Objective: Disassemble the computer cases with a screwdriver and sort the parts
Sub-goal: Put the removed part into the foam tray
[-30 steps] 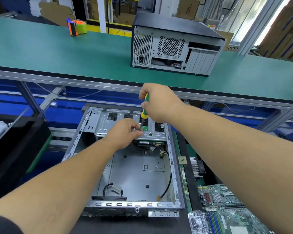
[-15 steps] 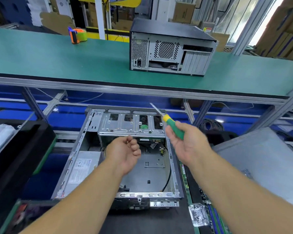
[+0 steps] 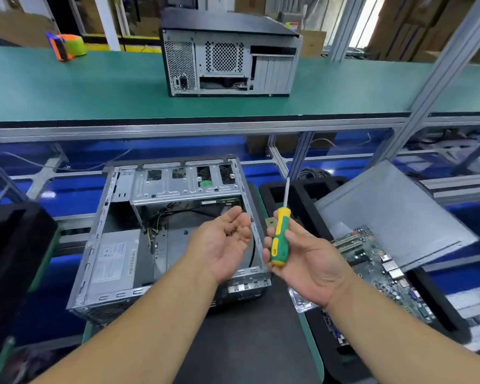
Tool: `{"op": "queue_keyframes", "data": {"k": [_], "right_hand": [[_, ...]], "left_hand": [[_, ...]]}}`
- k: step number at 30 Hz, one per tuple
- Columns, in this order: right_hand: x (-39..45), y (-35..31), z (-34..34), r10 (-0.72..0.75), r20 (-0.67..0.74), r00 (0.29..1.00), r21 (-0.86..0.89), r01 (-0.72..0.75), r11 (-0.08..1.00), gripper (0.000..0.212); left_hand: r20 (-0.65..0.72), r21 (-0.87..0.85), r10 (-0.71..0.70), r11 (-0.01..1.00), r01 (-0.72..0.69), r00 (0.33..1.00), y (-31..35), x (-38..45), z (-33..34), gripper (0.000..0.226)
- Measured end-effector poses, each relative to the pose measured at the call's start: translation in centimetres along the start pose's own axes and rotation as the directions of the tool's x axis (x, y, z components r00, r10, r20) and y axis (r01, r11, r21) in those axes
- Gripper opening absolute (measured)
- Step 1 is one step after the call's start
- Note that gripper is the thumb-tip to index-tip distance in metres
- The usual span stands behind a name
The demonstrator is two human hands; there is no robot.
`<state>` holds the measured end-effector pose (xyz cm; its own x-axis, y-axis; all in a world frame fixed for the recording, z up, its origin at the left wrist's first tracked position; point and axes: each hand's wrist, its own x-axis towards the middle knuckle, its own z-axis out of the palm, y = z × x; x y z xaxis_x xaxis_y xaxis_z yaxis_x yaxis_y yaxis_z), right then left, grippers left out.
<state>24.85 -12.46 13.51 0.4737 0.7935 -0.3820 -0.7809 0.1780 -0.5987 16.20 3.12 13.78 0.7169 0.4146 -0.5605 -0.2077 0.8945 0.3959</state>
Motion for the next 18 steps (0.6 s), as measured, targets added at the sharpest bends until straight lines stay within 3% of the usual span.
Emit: {"op": "queue_keyframes", "data": {"k": [3, 5, 7, 13, 18], "right_hand": [[-1.8, -0.7, -3.5, -0.085, -0.126, 0.988, -0.108, 0.071, 0.992, 0.051], [-2.8, -1.0, -5.9, -0.206, -0.298, 0.932, -0.345, 0.096, 0.934, 0.039], [-3.8, -1.1, -8.5, -0.338, -0.402, 0.851, -0.600, 0.034, 0.799, 0.025], [-5.0, 0.4, -15.4, -0.499, -0.361, 0.787, -0.896, -0.145, 0.420, 0.011], [-4.0, 1.4, -17.9, -0.360, -0.262, 0.895, -0.963, -0.215, 0.164, 0.008]], "left_hand": [[0.078, 0.074, -0.091, 0.994, 0.086, 0.993, -2.3, -1.3, 1.4, 0.038], [0.120, 0.142, -0.157, 0.980, 0.140, 0.980, -4.3, -2.3, 2.5, 0.038], [0.130, 0.220, -0.213, 0.958, 0.181, 0.968, -6.5, -3.2, 3.2, 0.037], [0.006, 0.396, -0.278, 0.883, 0.253, 0.960, -12.4, -3.7, 3.2, 0.040], [-0.244, 0.397, -0.248, 0.856, 0.329, 0.938, -15.6, -2.0, 1.4, 0.032]]}}
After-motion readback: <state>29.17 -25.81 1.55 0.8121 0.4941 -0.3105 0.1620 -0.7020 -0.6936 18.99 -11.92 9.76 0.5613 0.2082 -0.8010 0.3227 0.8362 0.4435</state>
